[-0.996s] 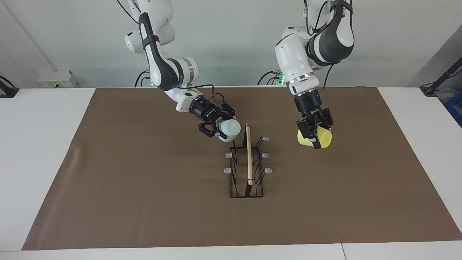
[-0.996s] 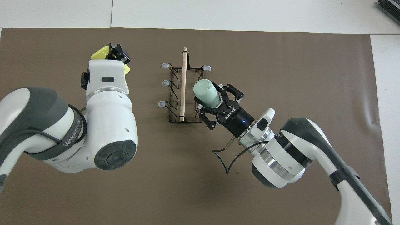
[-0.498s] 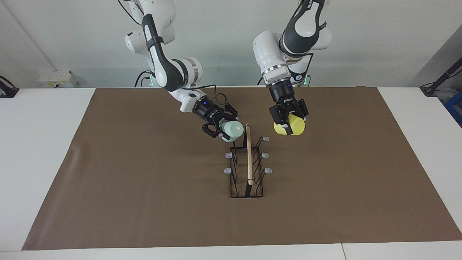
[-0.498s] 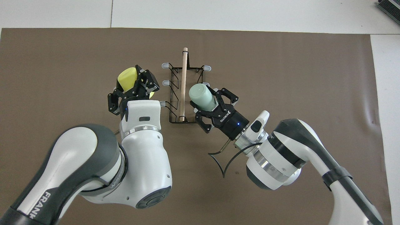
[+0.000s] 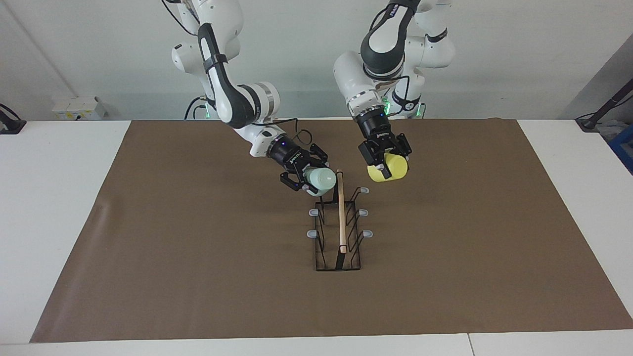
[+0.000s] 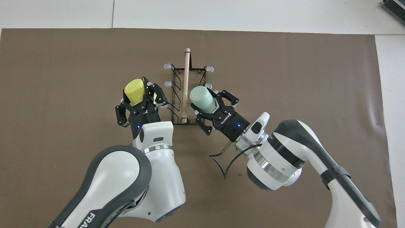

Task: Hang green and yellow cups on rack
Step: 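Carry the yellow cup with the left gripper onto a rack peg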

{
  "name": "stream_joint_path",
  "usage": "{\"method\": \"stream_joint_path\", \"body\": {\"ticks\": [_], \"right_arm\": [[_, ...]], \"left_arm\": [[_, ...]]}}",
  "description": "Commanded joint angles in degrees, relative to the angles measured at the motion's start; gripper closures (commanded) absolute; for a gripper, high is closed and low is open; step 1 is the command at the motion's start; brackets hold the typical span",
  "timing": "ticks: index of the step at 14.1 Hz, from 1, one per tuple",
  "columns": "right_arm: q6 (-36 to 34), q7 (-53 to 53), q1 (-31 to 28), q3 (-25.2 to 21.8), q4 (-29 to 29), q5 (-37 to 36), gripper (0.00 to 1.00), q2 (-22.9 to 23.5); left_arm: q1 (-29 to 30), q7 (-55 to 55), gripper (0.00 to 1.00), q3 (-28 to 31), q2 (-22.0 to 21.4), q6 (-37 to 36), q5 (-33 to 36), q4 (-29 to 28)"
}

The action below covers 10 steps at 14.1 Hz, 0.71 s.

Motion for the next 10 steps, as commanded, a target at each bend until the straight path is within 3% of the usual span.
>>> {"method": "stream_joint_path", "body": {"ticks": [1, 5, 6, 7, 10], "right_arm": [[-0.39, -3.74, 0.39, 0.17, 1.06, 9.99, 1.0, 1.33], [0.05, -3.74, 0.39, 0.17, 0.97, 9.73, 1.0, 1.5], [0.4, -3.66, 0.31, 0.17, 0.97, 9.99, 0.89, 1.68], [0.58, -3.66, 0.3, 0.17, 0.71, 10.08, 0.01, 1.68], [-0.21, -3.66, -0.04, 0.17, 0.53, 9.99, 0.0, 1.68]], "left_arm": [[1.04, -1.89, 1.0, -1.28, -0.16, -0.98, 2.94, -1.22], [1.04, -8.83, 1.0, -4.79, 5.03, -7.57, 8.13, -1.05], [1.04, -9.62, 1.0, -5.06, 5.47, -8.01, 8.22, -0.96], [0.96, -10.94, 1.0, -5.32, 6.61, -9.49, 9.09, -0.52], [0.96, -16.91, 1.0, -6.55, 11.26, -14.76, 14.19, 0.27]]}}
